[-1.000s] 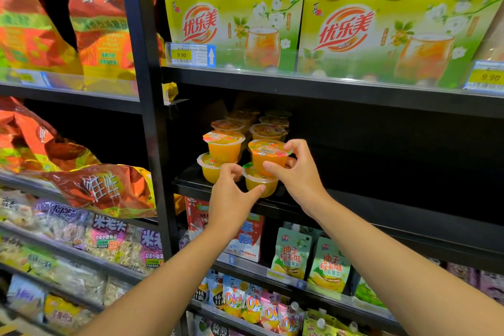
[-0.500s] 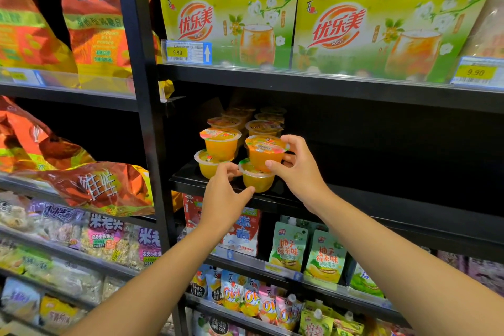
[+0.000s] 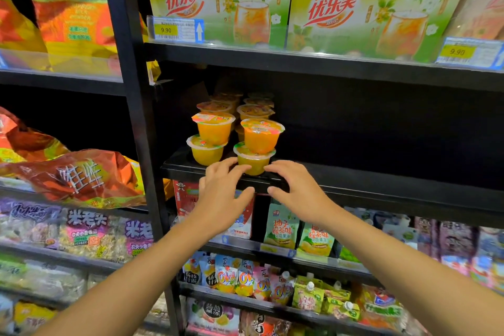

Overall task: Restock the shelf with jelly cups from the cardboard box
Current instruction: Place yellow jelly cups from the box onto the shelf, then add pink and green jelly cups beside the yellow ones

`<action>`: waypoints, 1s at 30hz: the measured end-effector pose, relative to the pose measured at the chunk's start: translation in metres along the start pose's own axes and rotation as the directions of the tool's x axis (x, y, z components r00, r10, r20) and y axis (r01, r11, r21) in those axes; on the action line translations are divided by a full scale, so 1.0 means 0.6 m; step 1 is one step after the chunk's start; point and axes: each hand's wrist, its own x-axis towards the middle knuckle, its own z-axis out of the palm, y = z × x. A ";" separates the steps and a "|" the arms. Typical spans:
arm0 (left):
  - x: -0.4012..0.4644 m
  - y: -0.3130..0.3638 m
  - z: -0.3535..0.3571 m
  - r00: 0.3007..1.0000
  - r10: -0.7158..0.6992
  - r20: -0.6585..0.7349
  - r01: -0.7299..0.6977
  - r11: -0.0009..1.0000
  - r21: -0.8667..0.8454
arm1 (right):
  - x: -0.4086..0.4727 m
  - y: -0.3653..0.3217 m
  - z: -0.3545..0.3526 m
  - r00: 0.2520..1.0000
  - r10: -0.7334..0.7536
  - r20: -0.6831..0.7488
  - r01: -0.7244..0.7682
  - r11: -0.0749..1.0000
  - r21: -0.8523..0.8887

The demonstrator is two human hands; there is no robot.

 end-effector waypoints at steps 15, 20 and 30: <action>0.014 -0.038 -0.022 0.992 0.069 0.105 -0.066 0.997 -0.028 | 0.026 -0.047 0.026 0.994 0.103 0.022 -0.103 0.994 -0.023; 0.013 -0.052 -0.036 0.987 0.103 0.119 -0.099 0.994 -0.045 | 0.035 -0.047 0.028 0.990 0.136 0.036 -0.133 0.988 -0.081; -0.095 -0.119 0.023 0.964 0.267 0.010 -0.257 0.935 -0.243 | -0.089 -0.048 0.089 0.937 -0.036 -0.347 -0.010 0.991 -0.132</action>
